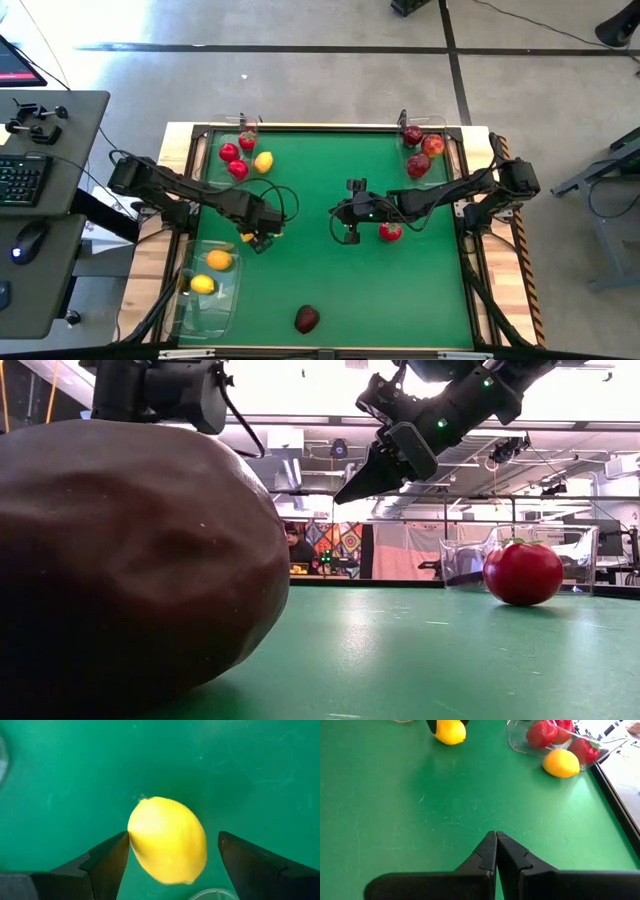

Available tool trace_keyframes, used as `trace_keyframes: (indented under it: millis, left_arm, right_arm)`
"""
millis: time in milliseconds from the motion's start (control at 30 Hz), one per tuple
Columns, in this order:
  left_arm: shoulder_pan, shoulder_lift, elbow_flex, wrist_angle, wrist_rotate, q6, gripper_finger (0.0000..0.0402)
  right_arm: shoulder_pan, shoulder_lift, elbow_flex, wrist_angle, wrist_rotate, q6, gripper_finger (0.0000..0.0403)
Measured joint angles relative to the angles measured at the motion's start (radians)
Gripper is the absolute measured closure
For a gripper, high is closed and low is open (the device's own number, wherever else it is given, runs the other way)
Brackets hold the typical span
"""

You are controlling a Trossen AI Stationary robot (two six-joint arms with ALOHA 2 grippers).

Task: Sort produce into baskets
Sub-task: Put the lemon into the bottom bin

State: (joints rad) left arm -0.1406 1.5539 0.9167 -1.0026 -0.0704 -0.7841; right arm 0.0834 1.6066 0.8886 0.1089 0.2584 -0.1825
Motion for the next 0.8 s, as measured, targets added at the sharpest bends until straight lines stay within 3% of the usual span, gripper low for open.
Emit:
trace_keyframes:
  millis: [500, 800]
  left_arm:
    - [0.0, 0.0, -0.084, 0.038, 0.039, -0.001, 0.0113]
    - [-0.011, 0.0, -0.083, 0.071, 0.038, 0.112, 0.0157]
  right_arm:
    - [0.0, 0.0, 0.0, -0.001, 0.0, 0.0, 0.0403]
    - [0.0, 0.0, 0.0, -0.001, 0.0, 0.0, 0.0403]
